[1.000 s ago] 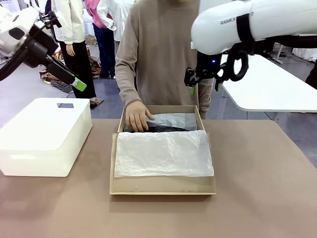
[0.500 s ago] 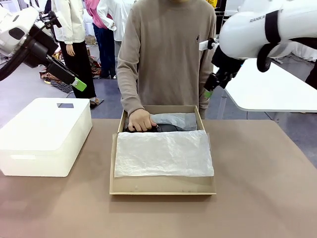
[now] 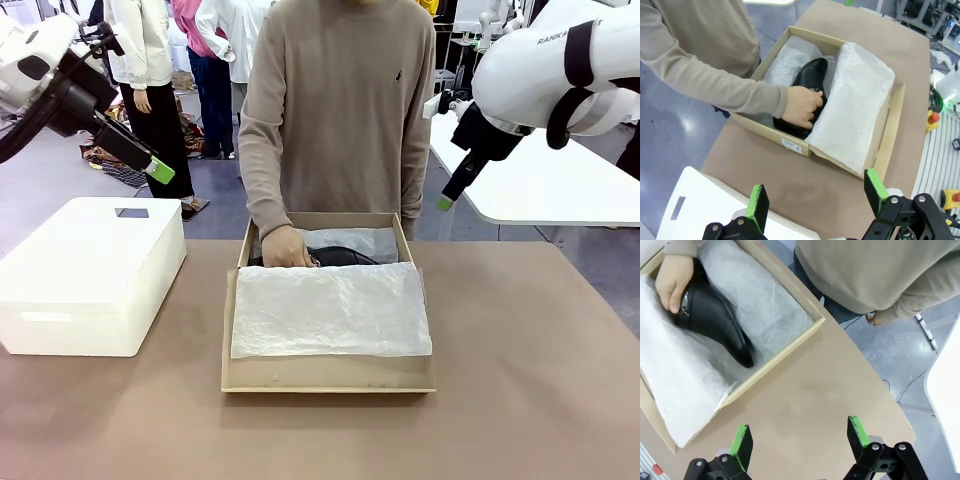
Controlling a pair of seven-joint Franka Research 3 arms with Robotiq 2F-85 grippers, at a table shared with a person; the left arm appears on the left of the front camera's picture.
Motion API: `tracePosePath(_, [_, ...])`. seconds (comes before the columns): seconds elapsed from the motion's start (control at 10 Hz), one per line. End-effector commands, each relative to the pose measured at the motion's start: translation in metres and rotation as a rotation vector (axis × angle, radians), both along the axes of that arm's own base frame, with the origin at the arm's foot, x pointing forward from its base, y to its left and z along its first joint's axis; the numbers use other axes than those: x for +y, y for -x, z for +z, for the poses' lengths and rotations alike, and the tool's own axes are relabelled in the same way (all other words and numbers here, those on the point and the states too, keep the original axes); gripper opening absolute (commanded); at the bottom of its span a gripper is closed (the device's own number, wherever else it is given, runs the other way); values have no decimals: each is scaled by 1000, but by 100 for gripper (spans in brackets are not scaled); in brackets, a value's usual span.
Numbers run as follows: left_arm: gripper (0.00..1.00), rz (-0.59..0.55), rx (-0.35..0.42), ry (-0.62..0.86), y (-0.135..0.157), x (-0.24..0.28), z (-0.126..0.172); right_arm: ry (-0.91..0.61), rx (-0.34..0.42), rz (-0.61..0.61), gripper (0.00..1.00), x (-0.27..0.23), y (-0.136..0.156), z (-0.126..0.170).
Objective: Pack the shoes into the box.
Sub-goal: Close the Shoes Box.
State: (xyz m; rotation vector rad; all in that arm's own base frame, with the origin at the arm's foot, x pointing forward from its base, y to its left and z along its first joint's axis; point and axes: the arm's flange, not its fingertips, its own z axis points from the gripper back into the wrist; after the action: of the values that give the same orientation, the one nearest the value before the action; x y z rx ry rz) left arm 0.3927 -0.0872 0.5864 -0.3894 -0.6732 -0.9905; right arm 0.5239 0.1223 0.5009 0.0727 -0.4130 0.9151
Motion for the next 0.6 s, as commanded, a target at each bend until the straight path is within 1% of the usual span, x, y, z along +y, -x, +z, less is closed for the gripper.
tracePosePath(0.0, [100,6,-4,24,0,-1,-1,4,-4,-23,100,6,-1,5])
tracePosePath(0.3, [100,6,-4,24,0,-1,-1,4,-4,-23,100,6,-1,5])
tracePosePath(0.4, [100,6,-4,24,0,-1,-1,-1,-2,2,100,3,0,1])
tracePosePath(0.5, [100,6,-4,24,0,-1,-1,20,-22,96,100,-10,-3,1])
